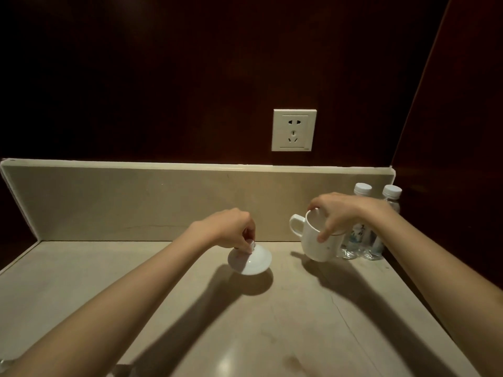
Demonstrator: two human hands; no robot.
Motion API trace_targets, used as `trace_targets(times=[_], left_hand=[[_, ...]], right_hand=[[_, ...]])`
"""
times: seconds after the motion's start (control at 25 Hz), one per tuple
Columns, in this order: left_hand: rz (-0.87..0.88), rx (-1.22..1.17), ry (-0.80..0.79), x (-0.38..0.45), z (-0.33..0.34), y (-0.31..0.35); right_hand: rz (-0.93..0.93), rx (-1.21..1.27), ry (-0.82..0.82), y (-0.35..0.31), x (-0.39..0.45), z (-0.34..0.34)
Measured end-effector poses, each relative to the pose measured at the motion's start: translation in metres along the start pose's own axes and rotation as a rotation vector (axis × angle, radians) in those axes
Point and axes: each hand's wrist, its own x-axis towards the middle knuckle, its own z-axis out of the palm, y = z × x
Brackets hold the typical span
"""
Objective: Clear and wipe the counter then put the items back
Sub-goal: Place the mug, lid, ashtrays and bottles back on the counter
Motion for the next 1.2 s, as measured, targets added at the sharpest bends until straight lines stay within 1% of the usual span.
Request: trace_targets(times=[0.36,0.72,0.96,1.08,1.2], left_hand=[[-0.046,0.014,-0.025,0.024,0.019,0.016],[-0.079,0.015,-0.012,0.022,0.022,0.016],[-0.067,0.003,-0.017,0.027,0.016,0.019],[-0.041,-0.01,-0.003,0.033,0.009,0.025],[-0.019,-0.045,0.03,0.04,0.002,0.029]], right_hand=[[0.008,-0.025,-0.051,0.018,0.022,0.015],[-0.017,0.004,-0.063,0.019,0.033,0.02],[-0.033,-0.005,-0.063,0.022,0.038,0.026],[-0.034,0.0,-0.034,0.024,0.039,0.031],[-0.05,-0.022,0.055,0.028,0.032,0.034]])
